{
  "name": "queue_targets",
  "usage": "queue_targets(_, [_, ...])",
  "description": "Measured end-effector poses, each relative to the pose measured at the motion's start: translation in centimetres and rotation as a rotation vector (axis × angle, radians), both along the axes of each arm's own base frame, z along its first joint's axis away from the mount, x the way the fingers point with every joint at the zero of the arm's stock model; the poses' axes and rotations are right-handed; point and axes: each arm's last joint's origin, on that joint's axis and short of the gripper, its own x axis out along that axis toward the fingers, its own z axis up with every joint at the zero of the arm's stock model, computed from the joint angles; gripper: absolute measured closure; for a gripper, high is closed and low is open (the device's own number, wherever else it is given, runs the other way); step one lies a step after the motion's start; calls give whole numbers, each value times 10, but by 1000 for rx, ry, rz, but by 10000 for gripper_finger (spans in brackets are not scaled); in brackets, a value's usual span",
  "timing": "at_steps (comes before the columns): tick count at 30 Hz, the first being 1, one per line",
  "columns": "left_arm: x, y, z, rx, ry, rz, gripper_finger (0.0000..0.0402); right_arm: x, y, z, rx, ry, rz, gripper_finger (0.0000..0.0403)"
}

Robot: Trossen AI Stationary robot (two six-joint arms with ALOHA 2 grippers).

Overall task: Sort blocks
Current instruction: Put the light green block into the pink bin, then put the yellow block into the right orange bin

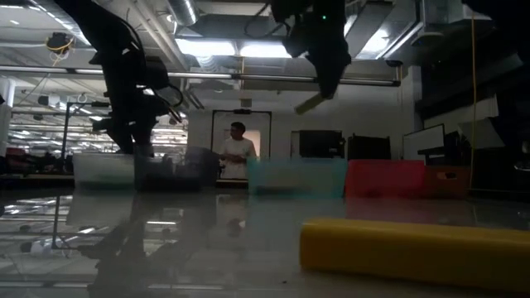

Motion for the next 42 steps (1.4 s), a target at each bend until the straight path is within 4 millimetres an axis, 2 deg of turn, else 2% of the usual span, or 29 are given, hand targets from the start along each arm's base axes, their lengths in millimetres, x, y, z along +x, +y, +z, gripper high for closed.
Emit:
queue_targets(5, [0,0,0,11,19,-21,208,-13,-29,-5,17,26,-79,296])
queue_targets(10, [-2,0,4,42,47,-74,208,-30,-52,-38,68,156,-142,296])
queue_targets(14, [-3,-1,18,90,31,-106,208,-47,-67,-66,141,253,-191,295])
queue_targets(19, [-6,-7,41,161,-29,-89,208,-64,-76,-91,218,346,-228,295])
queue_targets(23, [-7,-16,53,191,-93,-79,208,-71,-81,-101,236,373,-244,293])
queue_targets(27, [-2,-27,62,142,-231,-83,208,-72,-82,-106,236,373,-217,278])
queue_targets(31, [17,-42,70,92,-406,-156,208,-70,-83,-110,229,356,-180,251])
queue_targets(35, [47,-63,80,97,-557,-281,208,-69,-84,-110,202,350,-175,221])
queue_targets(39, [81,-97,93,141,-726,-476,208,-70,-85,-110,181,356,-173,197])
queue_targets(42, [104,-129,103,171,-872,-641,208,-70,-84,-110,187,366,-179,188])
